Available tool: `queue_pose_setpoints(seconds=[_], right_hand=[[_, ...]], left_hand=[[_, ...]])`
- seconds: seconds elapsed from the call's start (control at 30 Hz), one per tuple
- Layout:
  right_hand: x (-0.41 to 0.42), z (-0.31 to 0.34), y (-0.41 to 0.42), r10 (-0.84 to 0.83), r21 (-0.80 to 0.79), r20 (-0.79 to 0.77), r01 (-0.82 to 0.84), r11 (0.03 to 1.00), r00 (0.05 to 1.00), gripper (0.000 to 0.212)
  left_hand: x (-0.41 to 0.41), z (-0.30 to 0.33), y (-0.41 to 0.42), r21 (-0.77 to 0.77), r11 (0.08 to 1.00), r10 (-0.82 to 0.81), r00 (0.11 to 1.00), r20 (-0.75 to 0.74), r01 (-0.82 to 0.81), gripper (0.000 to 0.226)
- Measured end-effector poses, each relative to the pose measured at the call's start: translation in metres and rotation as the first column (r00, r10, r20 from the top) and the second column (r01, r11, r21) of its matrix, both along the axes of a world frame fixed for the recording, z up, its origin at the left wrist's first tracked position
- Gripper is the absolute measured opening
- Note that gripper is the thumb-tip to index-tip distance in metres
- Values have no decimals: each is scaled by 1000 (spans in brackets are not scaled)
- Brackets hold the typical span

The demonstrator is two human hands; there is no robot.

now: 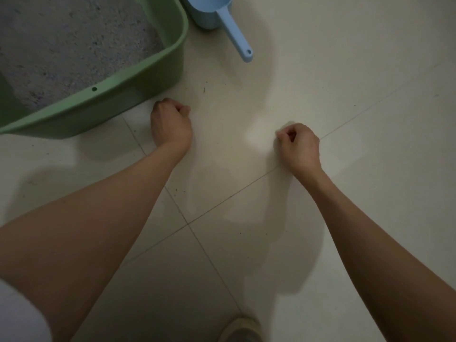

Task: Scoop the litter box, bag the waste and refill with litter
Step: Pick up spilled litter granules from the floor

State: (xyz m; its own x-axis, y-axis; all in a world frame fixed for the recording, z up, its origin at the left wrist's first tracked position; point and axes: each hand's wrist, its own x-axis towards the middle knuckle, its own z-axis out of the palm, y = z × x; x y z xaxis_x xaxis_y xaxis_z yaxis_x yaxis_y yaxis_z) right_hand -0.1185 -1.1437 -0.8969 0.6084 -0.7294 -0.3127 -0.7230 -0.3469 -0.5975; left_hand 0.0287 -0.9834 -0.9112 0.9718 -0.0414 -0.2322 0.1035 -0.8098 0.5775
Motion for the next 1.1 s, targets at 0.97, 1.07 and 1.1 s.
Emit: queue_pose_setpoints(seconds=[0.97,1.07,1.1], right_hand=[[157,-10,46,322,-127,21,-317,940,946,18],[151,-6,50,326,-143,-6,-323,936,945,23],[147,-2,53,282,-119,36,-276,954,959,24]], left_hand=[[-16,40,70,-473,733,-37,666,-745,-488,25],[-17,45,73,-456,771,-69,654,-753,-444,23],[-18,48,74,-449,790,-89,645,-759,-418,21]])
